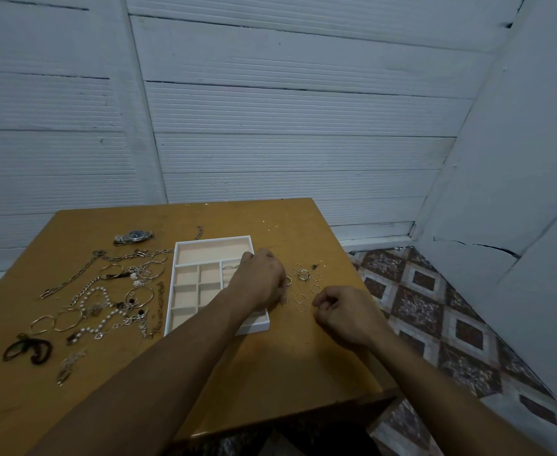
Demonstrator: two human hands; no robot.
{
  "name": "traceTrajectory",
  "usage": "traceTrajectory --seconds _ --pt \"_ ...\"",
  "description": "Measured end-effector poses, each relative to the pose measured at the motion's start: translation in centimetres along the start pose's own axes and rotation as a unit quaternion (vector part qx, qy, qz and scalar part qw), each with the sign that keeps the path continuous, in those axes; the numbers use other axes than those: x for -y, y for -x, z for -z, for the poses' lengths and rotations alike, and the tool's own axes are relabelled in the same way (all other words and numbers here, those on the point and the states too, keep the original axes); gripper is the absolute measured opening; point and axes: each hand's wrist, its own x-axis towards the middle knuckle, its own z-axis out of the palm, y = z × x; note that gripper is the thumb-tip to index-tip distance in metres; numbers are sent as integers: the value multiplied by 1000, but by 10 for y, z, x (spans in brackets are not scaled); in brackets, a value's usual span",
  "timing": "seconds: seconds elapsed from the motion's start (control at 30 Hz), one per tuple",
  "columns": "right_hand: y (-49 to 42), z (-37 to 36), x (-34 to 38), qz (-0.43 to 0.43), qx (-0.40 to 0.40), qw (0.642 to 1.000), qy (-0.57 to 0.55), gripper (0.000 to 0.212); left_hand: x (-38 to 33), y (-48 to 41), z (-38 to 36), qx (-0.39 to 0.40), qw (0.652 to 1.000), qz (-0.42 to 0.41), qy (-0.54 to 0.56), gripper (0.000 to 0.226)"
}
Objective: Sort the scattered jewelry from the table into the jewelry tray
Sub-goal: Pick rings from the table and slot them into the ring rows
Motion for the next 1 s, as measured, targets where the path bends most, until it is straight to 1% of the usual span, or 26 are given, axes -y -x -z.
traceTrajectory --seconds 0.17,0.3,0.47,0.53,0.57,0.73,0.83,1.0 --pt "-3 -5 3 -4 -6 1000 19 14 -3 0 2 -1 1000 -2 -2 13" --pt "-7 -14 7 -11 -33 999 30 14 0 2 7 -26 1000 5 12 18" --pt "-9 -20 15 -18 -54 997 53 17 13 8 19 -23 997 40 61 4" --pt "-9 -21 17 -21 -51 997 55 17 22 12 23 -23 991 63 112 14" --pt "-8 -21 18 -22 -49 997 56 16 27 15 25 -22 989 68 128 15" --pt "-10 -22 23 -32 -40 997 54 13 48 25 44 -23 989 72 124 4" --pt "-12 -24 25 -42 -39 997 48 11 59 30 54 -4 989 87 120 15" --pt "-14 -26 26 -47 -27 998 43 10 72 39 60 7 983 99 152 11"
